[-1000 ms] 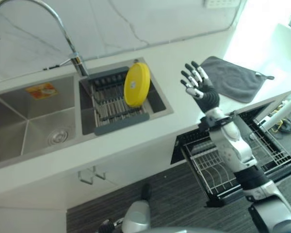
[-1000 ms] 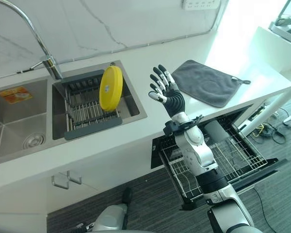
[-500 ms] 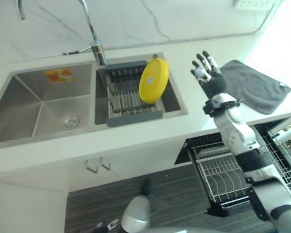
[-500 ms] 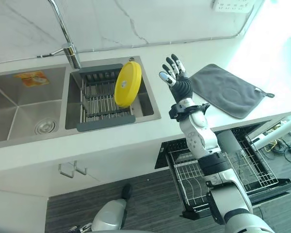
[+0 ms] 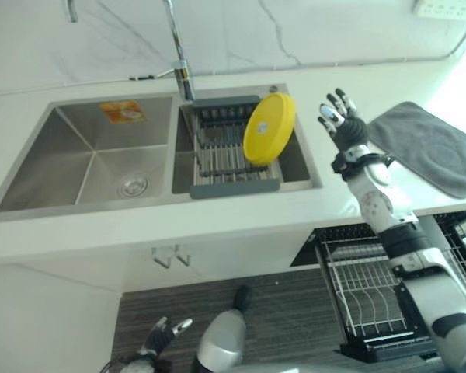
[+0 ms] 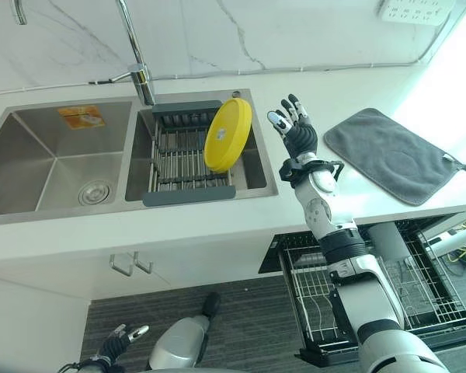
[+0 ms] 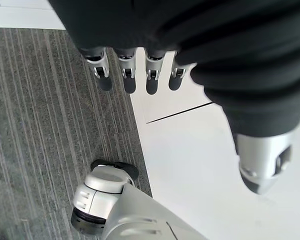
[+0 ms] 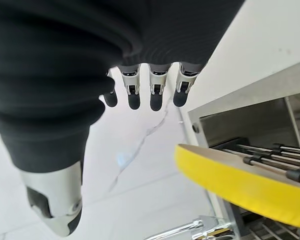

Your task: Place the dishes in the dishwasher.

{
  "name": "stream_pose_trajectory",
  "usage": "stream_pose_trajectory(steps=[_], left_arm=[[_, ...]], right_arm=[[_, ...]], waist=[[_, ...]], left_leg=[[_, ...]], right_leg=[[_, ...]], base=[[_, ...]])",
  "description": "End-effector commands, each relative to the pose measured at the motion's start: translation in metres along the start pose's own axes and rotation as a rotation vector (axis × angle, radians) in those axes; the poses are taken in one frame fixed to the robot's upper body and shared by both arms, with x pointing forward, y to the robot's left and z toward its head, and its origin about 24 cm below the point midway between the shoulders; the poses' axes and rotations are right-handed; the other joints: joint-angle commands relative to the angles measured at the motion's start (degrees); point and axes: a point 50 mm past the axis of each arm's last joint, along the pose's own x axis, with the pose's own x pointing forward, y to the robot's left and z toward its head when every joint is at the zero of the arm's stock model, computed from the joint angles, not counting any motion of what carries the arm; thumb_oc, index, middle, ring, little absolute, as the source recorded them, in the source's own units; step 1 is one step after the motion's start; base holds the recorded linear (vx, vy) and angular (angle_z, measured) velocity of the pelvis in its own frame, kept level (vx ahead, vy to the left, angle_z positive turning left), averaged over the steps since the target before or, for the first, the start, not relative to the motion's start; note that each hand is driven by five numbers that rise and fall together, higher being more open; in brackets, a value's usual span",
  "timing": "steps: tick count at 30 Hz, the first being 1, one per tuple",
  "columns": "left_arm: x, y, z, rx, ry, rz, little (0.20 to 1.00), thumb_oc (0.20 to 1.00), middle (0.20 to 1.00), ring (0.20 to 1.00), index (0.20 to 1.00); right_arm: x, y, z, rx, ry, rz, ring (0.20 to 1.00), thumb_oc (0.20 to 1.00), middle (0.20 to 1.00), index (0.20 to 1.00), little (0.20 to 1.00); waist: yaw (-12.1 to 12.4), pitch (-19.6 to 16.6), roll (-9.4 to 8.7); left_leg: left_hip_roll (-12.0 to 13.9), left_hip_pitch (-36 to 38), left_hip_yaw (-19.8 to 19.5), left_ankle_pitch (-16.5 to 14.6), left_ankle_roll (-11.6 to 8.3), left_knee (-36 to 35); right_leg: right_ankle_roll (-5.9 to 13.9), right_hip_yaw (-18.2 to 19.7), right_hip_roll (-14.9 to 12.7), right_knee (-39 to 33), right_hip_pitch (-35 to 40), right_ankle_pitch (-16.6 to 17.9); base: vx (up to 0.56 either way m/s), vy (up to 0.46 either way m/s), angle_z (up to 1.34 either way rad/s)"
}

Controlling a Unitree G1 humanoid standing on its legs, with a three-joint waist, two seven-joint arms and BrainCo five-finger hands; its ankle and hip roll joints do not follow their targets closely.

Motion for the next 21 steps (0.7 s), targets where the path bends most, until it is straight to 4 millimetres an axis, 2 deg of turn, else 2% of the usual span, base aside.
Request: stream_pose_trajectory(steps=[1, 11, 17, 21], left_arm=[[-0.003, -0.008, 0.000, 0.078, -0.035, -0.082, 1.000, 1.000, 1.000, 1.000, 1.000], [-0.003, -0.012, -0.002, 0.130, -0.021, -0.107, 1.000, 1.000, 1.000, 1.000, 1.000], [-0.004, -0.011, -0.007, 0.139, -0.002, -0.111, 1.000, 1.000, 1.000, 1.000, 1.000], [-0.005, -0.012, -0.008, 0.107, -0.003, -0.109, 1.000, 1.000, 1.000, 1.000, 1.000]], right_arm=[[0.007, -0.005, 0.031, -0.020, -0.087, 0.013, 1.000, 1.000, 1.000, 1.000, 1.000], [0.012, -0.008, 0.027, -0.019, -0.065, -0.002, 1.000, 1.000, 1.000, 1.000, 1.000], [0.014, -0.001, 0.025, -0.033, -0.052, 0.018, 1.000, 1.000, 1.000, 1.000, 1.000], [0.012, 0.003, 0.016, -0.038, -0.022, 0.039, 1.000, 1.000, 1.000, 1.000, 1.000]], waist=[[1.5, -4.7, 3.96], [2.2, -3.7, 4.33], [2.2, -3.0, 4.76], [2.1, -2.9, 4.85]], left_leg=[[5.3, 4.0, -1.1, -6.7, -3.60, -1.5], [5.2, 3.3, -1.5, -6.1, -3.57, -1.5], [5.1, 3.1, -1.8, -5.8, -3.59, -1.6], [5.1, 3.1, -1.8, -5.7, -3.62, -1.6]], right_leg=[[-4.94, 1.3, 2.2, 5.7, -5.9, -2.3], [-4.71, 0.7, 1.6, 6.6, -6.5, -2.3], [-4.66, 0.7, 1.3, 7.3, -7.0, -2.4], [-4.55, 0.7, 1.2, 7.3, -7.0, -2.4]], base=[[0.02, 0.036, 0.05], [0.01, 0.002, 0.05], [0.00, 0.000, 0.00], [0.00, 0.000, 0.00]])
